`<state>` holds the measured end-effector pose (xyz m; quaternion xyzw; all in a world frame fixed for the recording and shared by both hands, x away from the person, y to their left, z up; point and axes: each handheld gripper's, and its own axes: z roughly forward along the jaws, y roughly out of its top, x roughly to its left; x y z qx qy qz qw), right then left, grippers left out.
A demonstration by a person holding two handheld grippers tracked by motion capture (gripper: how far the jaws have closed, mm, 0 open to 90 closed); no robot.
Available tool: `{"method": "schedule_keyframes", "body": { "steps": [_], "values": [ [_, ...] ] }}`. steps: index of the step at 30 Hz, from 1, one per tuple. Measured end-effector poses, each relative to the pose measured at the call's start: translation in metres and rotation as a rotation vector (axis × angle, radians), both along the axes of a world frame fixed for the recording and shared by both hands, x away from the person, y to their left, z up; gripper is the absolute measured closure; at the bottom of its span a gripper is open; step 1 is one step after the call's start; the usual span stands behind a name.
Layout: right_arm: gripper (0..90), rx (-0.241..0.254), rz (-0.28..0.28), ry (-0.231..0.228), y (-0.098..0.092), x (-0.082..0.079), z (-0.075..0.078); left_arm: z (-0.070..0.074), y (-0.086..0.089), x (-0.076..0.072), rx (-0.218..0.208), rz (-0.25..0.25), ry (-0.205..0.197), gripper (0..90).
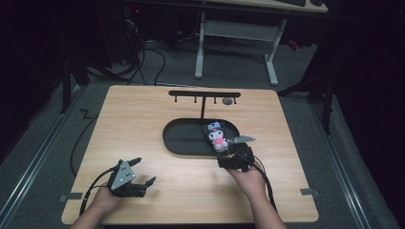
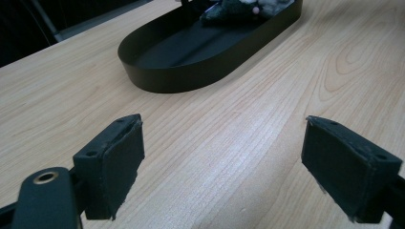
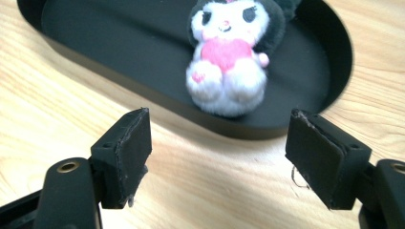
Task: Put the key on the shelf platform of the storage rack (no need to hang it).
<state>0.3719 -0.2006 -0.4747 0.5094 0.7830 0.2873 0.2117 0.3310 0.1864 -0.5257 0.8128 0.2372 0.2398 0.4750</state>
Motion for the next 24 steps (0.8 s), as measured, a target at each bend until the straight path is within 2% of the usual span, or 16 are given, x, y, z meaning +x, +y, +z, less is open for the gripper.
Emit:
{"method": "schedule_keyframes", "body": {
  "steps": [3, 13, 14, 17, 19, 20, 21, 24],
  "values": [
    [22.8, 0.012, -0.004, -0.04, -0.006, -0.014, -0.004, 0.0, 0.0, 0.0, 0.001, 0.002, 0.002, 15.4],
    [18.2, 0.083, -0.039, -0.107, -0.032, -0.055, -0.02, 0.0, -0.001, 0.002, -0.002, 0.001, 0.012, 15.4],
    [17.9, 0.089, -0.048, -0.121, -0.033, -0.06, -0.023, 0.0, -0.001, 0.003, -0.004, 0.002, 0.014, 15.4],
    [17.9, 0.106, -0.072, -0.226, -0.038, -0.079, -0.034, 0.0, -0.001, 0.003, -0.001, 0.001, 0.013, 15.4],
    [17.9, 0.106, -0.067, -0.219, -0.041, -0.083, -0.036, 0.0, -0.002, 0.002, 0.006, -0.007, 0.014, 15.4],
    [18.2, 0.093, -0.074, -0.23, -0.042, -0.084, -0.037, 0.0, -0.003, 0.003, 0.007, -0.008, 0.012, 15.4],
    [18.4, 0.088, -0.093, -0.222, -0.043, -0.084, -0.037, 0.0, -0.003, 0.003, 0.01, -0.008, 0.013, 15.4],
    [18.3, 0.117, -0.107, -0.218, -0.045, -0.081, -0.038, 0.0, -0.003, 0.003, 0.013, -0.004, 0.014, 15.4]
  ]
}}
